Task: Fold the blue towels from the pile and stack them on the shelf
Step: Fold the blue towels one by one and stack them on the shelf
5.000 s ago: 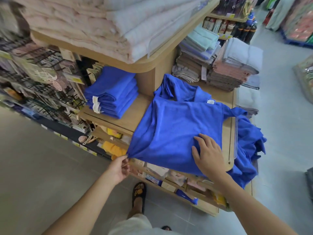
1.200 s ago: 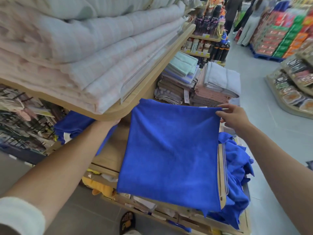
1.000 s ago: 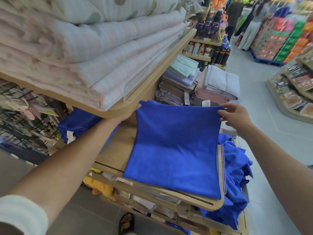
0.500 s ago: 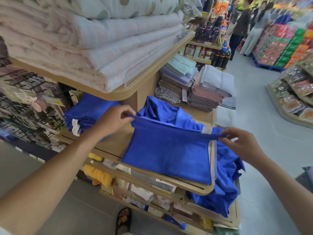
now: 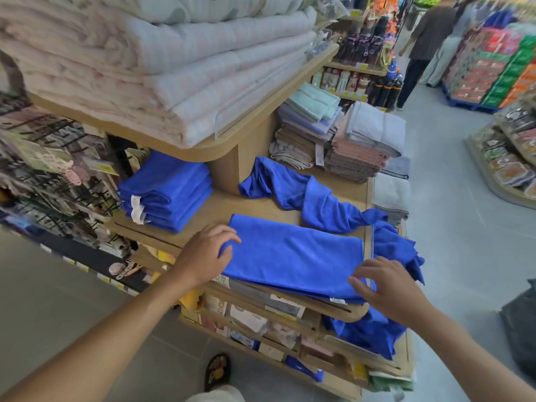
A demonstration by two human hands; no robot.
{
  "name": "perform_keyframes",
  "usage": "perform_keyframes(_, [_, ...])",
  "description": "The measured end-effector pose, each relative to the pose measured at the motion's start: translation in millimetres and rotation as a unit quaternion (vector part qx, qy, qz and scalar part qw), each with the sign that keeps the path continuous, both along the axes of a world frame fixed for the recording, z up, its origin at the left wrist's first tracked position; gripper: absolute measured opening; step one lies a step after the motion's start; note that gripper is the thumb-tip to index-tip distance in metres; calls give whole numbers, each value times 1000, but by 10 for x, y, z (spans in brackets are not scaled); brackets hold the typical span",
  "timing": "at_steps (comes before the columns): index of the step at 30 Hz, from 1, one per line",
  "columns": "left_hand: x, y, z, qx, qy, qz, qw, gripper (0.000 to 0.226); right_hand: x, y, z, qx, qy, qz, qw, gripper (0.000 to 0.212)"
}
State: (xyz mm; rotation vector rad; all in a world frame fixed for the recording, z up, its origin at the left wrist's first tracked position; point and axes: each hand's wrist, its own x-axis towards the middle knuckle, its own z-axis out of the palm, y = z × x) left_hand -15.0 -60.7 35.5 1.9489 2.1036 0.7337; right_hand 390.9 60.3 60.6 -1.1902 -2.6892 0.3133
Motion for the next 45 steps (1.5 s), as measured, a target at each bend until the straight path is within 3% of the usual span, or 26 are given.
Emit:
perform_keyframes(2, [229, 231, -11, 42, 5, -6, 999, 28, -236, 82, -67, -50, 30, -19, 998, 20])
perform_keyframes(5, [531, 552, -152, 0, 43, -6, 999, 38, -655, 122, -246, -88, 31, -60, 994, 34])
perform_keyframes(10, [500, 767, -500, -93, 150, 2, 984, 63, -1187, 16, -535, -37, 15, -115, 993, 56])
perform_keyframes(15, [189, 872, -587, -106, 164, -35, 980, 67, -1191, -82, -734, -24, -69, -168, 983, 70])
perform_keyframes(21, [125, 936, -580, -80, 176, -48, 980, 76, -1073, -88, -732, -17, -101, -205, 973, 72])
perform_keyframes(28, [154, 999, -569, -114, 178, -49, 976, 71, -1022, -172, -711, -21, -88, -338, 937, 69])
perform_keyframes(32, [421, 889, -546, -91, 175, -109, 974, 76, -1073, -88, -536, -58, -84, -388, 916, 81])
perform_keyframes(36, [641, 749, -605, -77, 188, -164, 965, 77, -1090, 101, -299, -115, -95, -380, 913, 57])
perform_keyframes(39, [666, 715, -541, -39, 208, -135, 968, 72, -1107, 174, -187, -149, -51, -383, 910, 28])
perform_keyframes(41, [664, 721, -620, -42, 200, -149, 967, 76, -1108, 207, -144, -192, 37, -414, 889, 20])
perform_keyframes(45, [643, 761, -661, -74, 199, -154, 965, 78, -1045, 193, -18, -336, 251, -489, 765, 36])
